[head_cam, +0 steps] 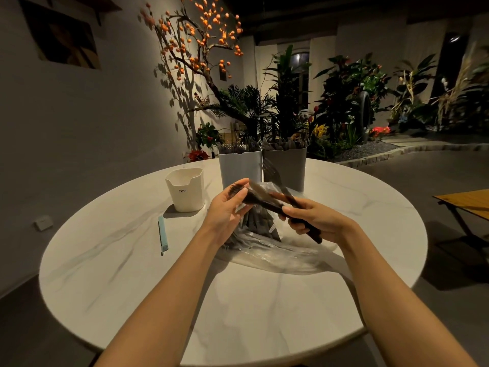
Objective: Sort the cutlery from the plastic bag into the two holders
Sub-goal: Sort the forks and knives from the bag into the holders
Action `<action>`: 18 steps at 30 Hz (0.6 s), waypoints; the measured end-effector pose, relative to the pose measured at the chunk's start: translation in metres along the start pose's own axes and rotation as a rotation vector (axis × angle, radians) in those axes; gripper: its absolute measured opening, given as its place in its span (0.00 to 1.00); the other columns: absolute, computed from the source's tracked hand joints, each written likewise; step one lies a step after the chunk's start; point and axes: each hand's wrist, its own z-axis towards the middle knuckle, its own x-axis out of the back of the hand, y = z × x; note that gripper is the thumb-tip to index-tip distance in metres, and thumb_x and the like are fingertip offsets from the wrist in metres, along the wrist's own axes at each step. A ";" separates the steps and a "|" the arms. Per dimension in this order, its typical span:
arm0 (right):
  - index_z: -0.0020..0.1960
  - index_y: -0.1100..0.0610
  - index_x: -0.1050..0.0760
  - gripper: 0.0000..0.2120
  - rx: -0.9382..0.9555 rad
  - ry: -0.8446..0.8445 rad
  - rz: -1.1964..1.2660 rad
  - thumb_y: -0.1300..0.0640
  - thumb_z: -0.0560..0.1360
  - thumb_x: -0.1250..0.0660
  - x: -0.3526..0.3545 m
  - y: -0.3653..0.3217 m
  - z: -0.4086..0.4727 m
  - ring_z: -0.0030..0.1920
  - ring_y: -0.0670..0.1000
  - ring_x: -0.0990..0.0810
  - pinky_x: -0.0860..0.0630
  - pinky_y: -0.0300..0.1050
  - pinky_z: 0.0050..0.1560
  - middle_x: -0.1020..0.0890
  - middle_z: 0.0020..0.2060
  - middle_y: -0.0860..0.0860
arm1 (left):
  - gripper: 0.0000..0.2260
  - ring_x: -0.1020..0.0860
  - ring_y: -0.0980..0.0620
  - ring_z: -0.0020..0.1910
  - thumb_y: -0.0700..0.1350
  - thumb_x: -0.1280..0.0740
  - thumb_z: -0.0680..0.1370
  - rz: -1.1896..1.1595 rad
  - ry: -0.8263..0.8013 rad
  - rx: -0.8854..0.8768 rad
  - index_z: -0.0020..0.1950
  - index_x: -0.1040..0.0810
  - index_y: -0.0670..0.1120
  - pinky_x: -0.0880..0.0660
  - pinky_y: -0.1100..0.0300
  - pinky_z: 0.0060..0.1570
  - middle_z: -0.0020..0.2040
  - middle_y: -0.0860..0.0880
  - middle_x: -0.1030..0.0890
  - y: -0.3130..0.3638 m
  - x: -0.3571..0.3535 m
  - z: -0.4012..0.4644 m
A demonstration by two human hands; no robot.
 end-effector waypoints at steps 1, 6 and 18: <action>0.60 0.51 0.28 0.09 0.012 0.010 0.003 0.59 0.81 0.40 0.000 0.000 0.000 0.30 0.44 0.33 0.33 0.33 0.29 0.26 0.41 0.55 | 0.09 0.23 0.46 0.60 0.38 0.38 0.80 0.005 0.016 0.012 0.57 0.21 0.46 0.31 0.51 0.66 0.50 0.45 0.16 -0.001 0.000 0.000; 0.56 0.58 0.28 0.05 0.008 0.049 -0.055 0.59 0.81 0.40 -0.003 -0.001 0.000 0.29 0.44 0.33 0.33 0.33 0.29 0.26 0.35 0.52 | 0.10 0.23 0.45 0.60 0.37 0.38 0.80 -0.073 -0.002 0.046 0.59 0.22 0.48 0.26 0.54 0.59 0.53 0.44 0.18 -0.003 0.001 0.004; 0.65 0.63 0.36 0.15 -0.018 0.017 -0.036 0.58 0.82 0.42 -0.004 0.000 0.002 0.28 0.44 0.34 0.33 0.33 0.28 0.27 0.42 0.56 | 0.09 0.19 0.45 0.56 0.37 0.37 0.80 -0.104 0.040 0.019 0.59 0.26 0.39 0.20 0.58 0.49 0.55 0.40 0.18 -0.007 0.000 0.003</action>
